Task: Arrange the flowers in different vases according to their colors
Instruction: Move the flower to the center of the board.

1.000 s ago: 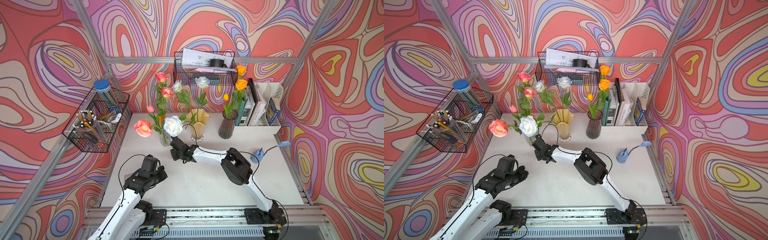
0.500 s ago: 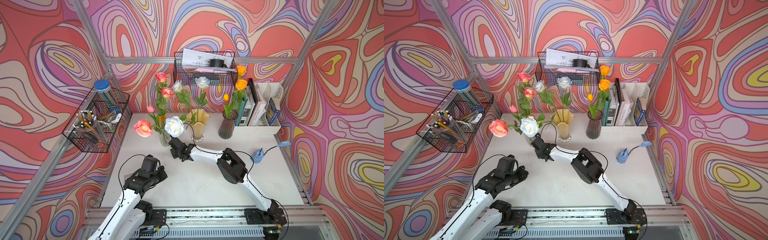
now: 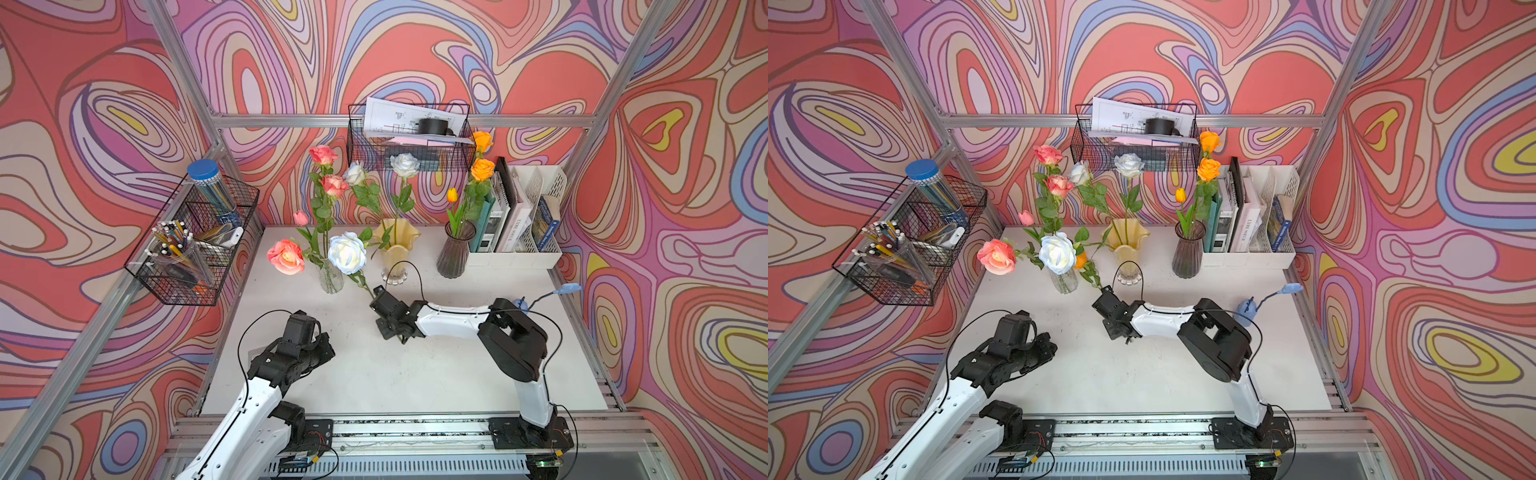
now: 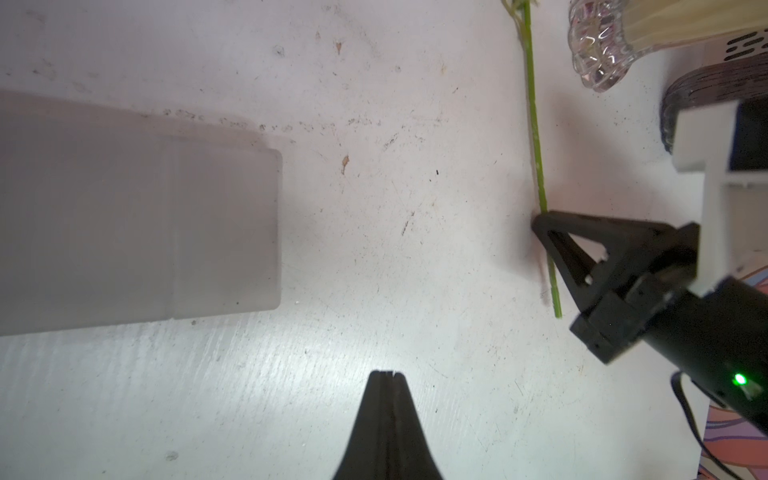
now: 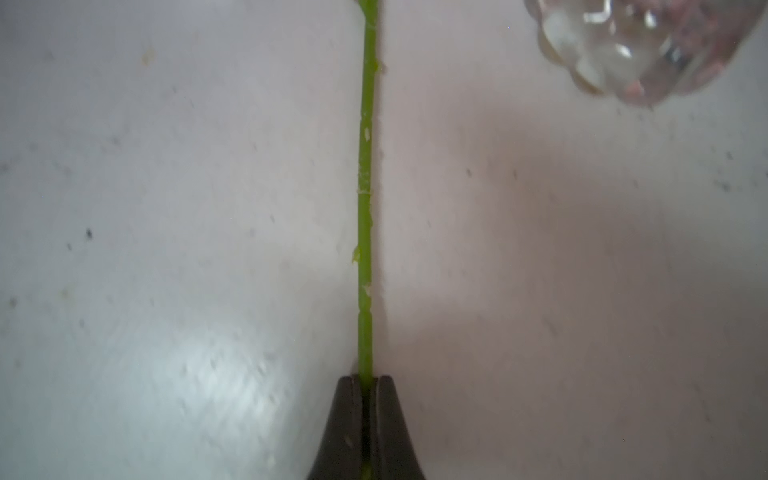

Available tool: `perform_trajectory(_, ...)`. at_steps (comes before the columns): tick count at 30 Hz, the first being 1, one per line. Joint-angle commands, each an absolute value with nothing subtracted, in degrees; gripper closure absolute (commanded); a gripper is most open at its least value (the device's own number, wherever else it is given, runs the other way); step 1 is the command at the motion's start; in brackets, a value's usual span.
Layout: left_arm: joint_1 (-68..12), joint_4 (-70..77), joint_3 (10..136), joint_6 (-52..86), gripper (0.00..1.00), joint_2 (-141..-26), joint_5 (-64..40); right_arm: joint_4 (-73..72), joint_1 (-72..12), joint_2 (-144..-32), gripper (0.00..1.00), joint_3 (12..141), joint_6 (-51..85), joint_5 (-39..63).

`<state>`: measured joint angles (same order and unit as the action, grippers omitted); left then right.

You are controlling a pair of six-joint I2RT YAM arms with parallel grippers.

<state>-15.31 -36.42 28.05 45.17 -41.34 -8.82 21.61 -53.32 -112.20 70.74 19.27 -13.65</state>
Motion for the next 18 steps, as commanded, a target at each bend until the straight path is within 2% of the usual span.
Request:
perform_trajectory(1, -15.0, -35.9, 27.7, 44.4, 1.0, -41.0, -8.9, 26.3, -53.5, -102.8, 1.0, 62.1, 21.3, -11.3)
perform_trajectory(2, -15.0, -36.0, 27.7, 44.4, 1.0, -41.0, -8.9, 27.1, -53.5, -99.0, 1.0, 59.3, 21.5, -10.8)
perform_trajectory(3, -15.0, -35.9, 27.6, 44.5, 1.0, -41.0, -8.8, 27.7, -53.5, -96.3, 0.96, 57.4, 21.8, -10.5)
perform_trajectory(4, -15.0, -35.9, 27.6, 44.5, 1.0, -41.0, -8.8, 28.2, -53.5, -93.6, 0.78, 56.0, 21.8, -10.5)
perform_trajectory(5, -15.0, -35.8, 27.6, 44.4, 1.0, -41.0, -8.8, 28.3, -53.5, -91.7, 0.65, 55.3, 21.3, -9.9)
perform_trajectory(7, -14.9, -35.5, 27.5, 44.4, 1.0, -41.1, -8.8, 27.6, -53.5, -90.1, 0.53, 56.0, 19.8, -9.7)
perform_trajectory(9, -14.9, -35.2, 27.4, 44.5, 1.0, -41.3, -8.9, 26.3, -53.4, -91.7, 0.46, 58.7, 18.1, -9.2)
perform_trajectory(14, -14.9, -35.9, 27.9, 44.2, 1.0, -41.0, -9.3, 28.6, -52.4, -103.6, 0.45, 69.9, 14.9, -10.5)
perform_trajectory(18, -14.9, -35.8, 27.6, 44.3, 1.0, -40.0, -9.7, 29.5, -49.7, -110.2, 0.47, 74.1, 13.3, -10.4)
